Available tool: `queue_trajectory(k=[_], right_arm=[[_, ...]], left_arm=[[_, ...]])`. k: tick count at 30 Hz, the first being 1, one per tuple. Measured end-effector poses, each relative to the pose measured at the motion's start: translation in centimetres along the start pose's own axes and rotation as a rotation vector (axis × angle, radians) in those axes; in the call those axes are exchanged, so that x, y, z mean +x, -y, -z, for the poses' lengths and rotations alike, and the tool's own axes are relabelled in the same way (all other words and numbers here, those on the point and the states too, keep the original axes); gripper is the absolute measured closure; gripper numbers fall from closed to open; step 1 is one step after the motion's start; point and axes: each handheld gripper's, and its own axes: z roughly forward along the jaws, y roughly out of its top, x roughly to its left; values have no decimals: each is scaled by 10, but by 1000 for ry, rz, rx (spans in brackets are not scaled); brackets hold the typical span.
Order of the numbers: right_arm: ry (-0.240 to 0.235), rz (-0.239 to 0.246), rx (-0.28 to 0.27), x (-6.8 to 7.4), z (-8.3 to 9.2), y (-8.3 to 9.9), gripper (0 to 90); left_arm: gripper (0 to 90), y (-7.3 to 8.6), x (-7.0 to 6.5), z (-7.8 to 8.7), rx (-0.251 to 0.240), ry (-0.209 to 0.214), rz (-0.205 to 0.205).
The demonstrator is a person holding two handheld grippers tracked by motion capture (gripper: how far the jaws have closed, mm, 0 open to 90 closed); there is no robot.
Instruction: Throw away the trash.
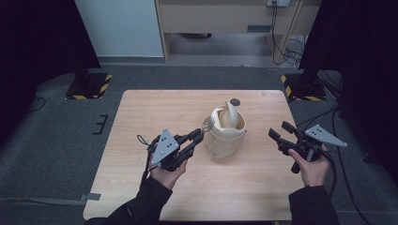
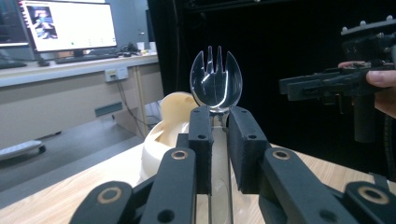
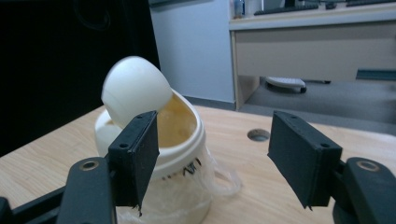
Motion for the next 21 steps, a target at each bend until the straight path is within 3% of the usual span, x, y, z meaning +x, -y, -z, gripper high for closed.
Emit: queue_trajectory(k=[3, 6, 11, 14, 21], right_arm=[[-10, 3, -13, 4, -1, -8, 335], [-18, -28, -39, 9, -2, -16, 346], [-43, -32, -30, 14, -5, -20, 357], [-108, -71, -55, 22, -8, -23, 402], [-197, -91, -51, 33, -13, -29, 479]], left_arm=[[797, 1, -4, -10, 8, 10, -7], [797, 3, -7, -17, 13, 16, -12], [797, 7, -10, -25, 32, 14, -40], [797, 9, -12, -29, 38, 14, -50], [798, 10, -19, -40, 40, 24, -66]])
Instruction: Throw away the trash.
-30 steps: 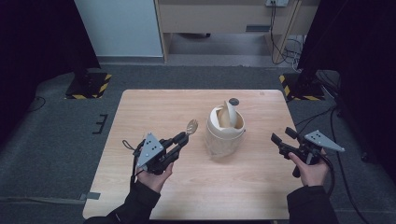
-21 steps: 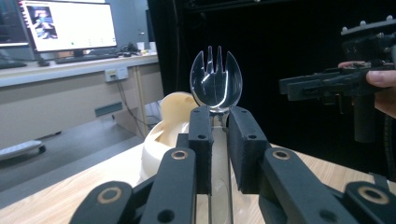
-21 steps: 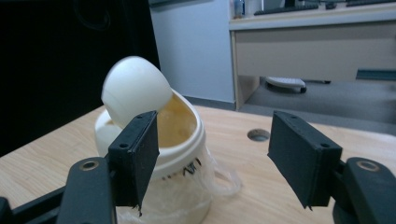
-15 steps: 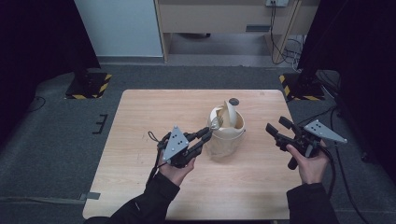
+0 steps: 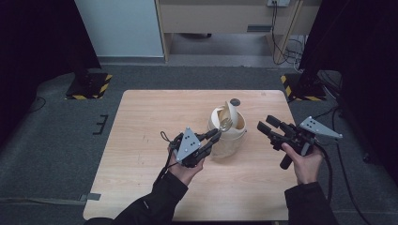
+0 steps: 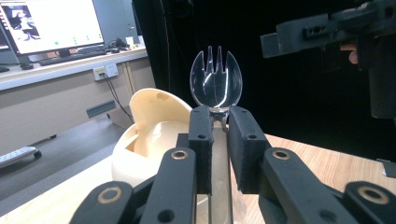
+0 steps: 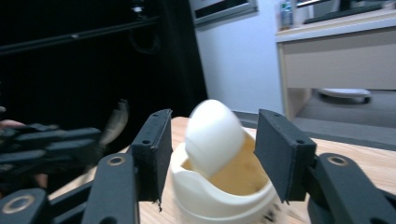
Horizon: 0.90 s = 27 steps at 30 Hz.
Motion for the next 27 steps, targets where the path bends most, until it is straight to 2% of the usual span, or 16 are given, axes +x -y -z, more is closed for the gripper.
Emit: queue_trajectory(k=[2, 3, 10, 18, 22, 27], right_arm=[[-20, -6, 0, 3, -2, -1, 499], [-47, -15, 0, 6, -4, -2, 530], [-97, -24, 17, 16, -9, -1, 555], [-130, -35, 23, 22, -12, 0, 580], [-142, -36, 54, 22, -15, 4, 643], [-148, -56, 57, 21, -15, 5, 706]], left_arm=[[798, -1, -4, -3, -1, 7, -11], [798, -1, -6, -5, -2, 10, -15], [798, -4, -18, -16, -5, 28, -27], [798, -4, -28, -27, -6, 44, -28], [798, -4, -32, -31, -11, 51, -29], [798, -5, -37, -32, -24, 55, -41]])
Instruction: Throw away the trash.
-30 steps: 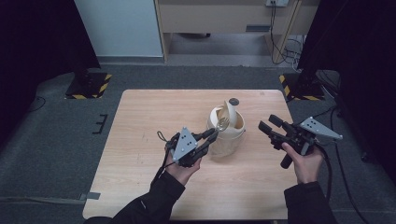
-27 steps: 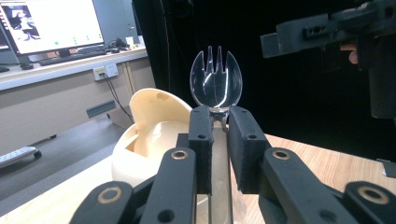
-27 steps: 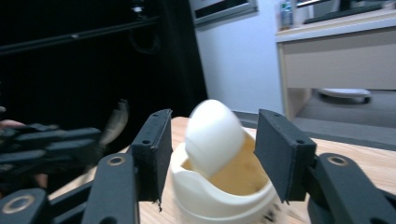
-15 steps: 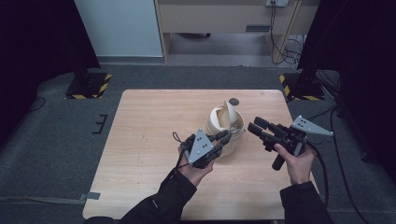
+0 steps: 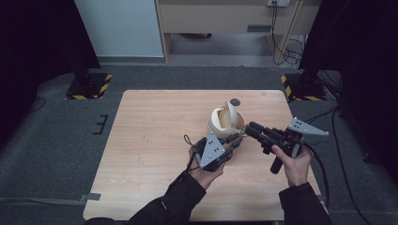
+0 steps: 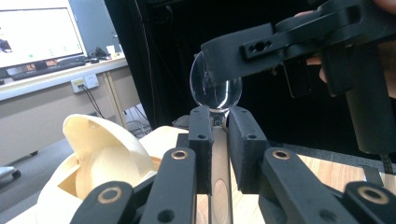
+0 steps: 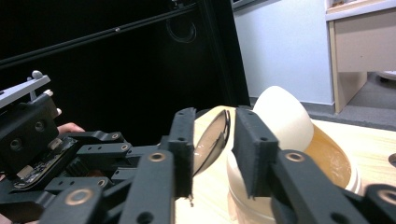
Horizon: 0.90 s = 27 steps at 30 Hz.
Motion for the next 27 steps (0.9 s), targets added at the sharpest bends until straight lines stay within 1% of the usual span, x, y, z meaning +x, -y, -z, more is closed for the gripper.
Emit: queue_trajectory(k=[3, 4, 9, 10, 12, 15, 18, 20, 21, 23, 25, 26, 27], right_arm=[[-6, -8, 2, 0, 1, 1, 769], [-8, -12, -7, 0, 1, 1, 834], [-16, -25, -17, 1, 3, 0, 847], [-14, -16, -21, 1, 4, 0, 849], [-14, -14, -23, 1, 4, 0, 850], [-2, -6, -35, 1, 7, -2, 852], [17, 6, -52, -1, 13, -6, 854], [30, 13, -62, -2, 16, -7, 854], [47, 19, -70, -4, 19, -9, 854], [56, 24, -74, -5, 20, -9, 854], [75, 38, -76, -7, 22, -10, 854], [87, 45, -78, -8, 24, -11, 854], [94, 46, -78, -9, 25, -11, 855]], left_arm=[[798, -1, -1, -1, 2, -3, 0], [799, -1, -2, -1, 3, -3, -1], [798, 0, -3, -2, -6, 5, 18], [796, 0, -3, -2, -8, 7, 23], [796, 0, -2, 1, -5, 14, 32], [794, 1, 2, 9, 6, 14, 38], [761, 4, 10, 20, 32, 5, 51], [746, 8, 17, 28, 59, -9, 59], [735, 10, 21, 33, 73, -15, 64], [723, 16, 29, 43, 103, -28, 72], [694, 24, 38, 54, 153, -45, 78], [673, 27, 42, 59, 170, -50, 80], [639, 32, 46, 65, 180, -58, 91]])
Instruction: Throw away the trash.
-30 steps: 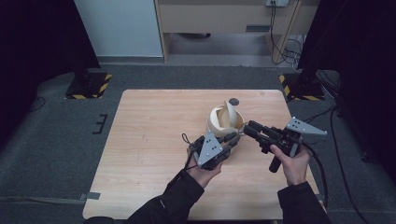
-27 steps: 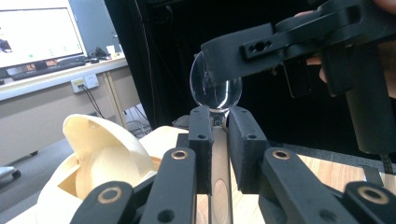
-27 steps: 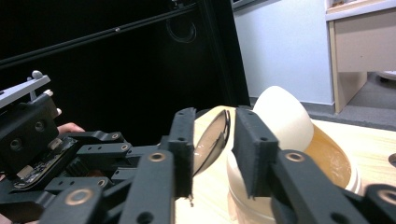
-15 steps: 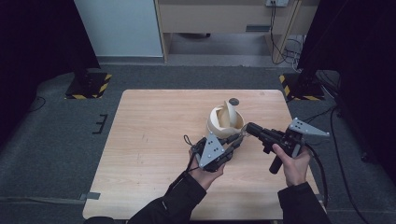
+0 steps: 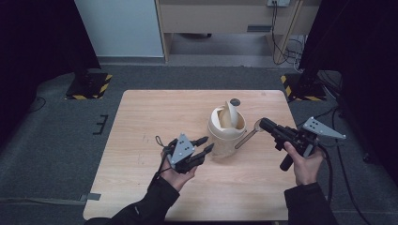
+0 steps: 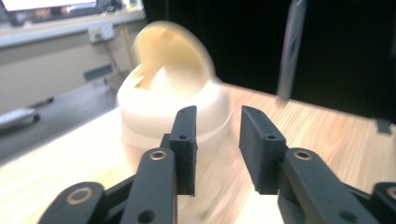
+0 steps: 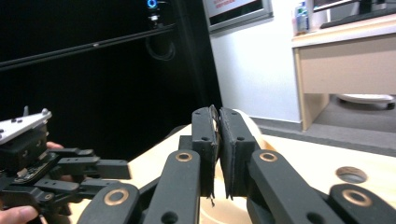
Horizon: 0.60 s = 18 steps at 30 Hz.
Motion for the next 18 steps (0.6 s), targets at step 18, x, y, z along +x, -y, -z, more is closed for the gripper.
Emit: queue_trajectory(k=[18], right_arm=[[134, 51, -60, -22, 6, -11, 854]], left_arm=[[298, 107, 86, 79, 325, -210, 229]])
